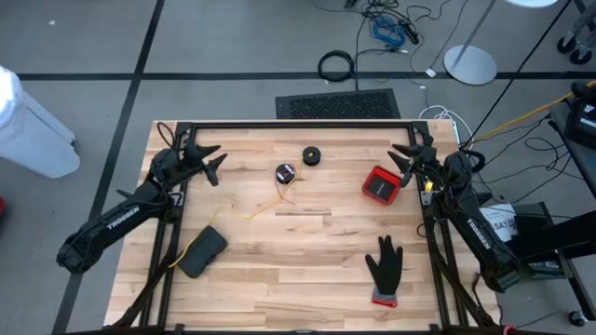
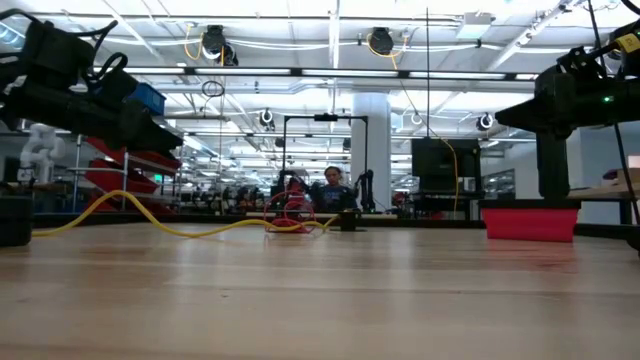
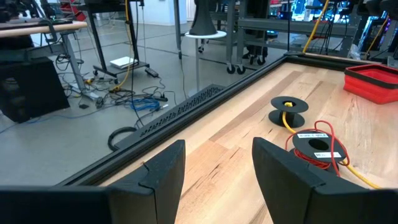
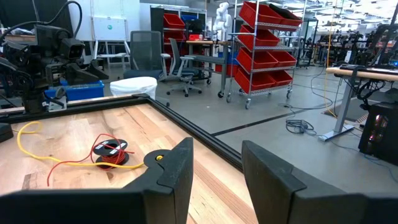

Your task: Coil cords

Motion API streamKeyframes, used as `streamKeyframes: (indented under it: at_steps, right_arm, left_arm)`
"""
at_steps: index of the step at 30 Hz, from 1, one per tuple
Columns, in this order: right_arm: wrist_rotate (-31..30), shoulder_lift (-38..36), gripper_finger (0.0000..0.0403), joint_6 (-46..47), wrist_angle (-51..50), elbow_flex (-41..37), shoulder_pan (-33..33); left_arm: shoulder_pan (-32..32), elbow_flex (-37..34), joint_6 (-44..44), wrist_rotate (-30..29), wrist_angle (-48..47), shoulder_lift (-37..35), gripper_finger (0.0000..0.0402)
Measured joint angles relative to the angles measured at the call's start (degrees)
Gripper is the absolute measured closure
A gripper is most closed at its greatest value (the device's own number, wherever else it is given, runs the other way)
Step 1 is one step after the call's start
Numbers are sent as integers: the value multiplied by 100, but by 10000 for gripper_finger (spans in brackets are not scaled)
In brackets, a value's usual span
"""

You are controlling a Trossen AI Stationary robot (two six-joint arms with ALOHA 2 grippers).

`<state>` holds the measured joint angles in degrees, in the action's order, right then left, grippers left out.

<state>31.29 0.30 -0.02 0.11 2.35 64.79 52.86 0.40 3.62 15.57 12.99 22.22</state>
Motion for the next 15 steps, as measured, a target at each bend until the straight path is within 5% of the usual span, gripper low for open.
streamKeyframes:
  at_steps: [10, 15]
  right_arm:
    - [-12, 0, 277, -118, 19, -2, 0]
    - [-513, -2, 277, -2195, 444, 0, 0]
  left_arm:
    - [0, 0, 0, 0, 0, 0, 208]
    - [-1, 0, 2, -1, -2, -1, 208]
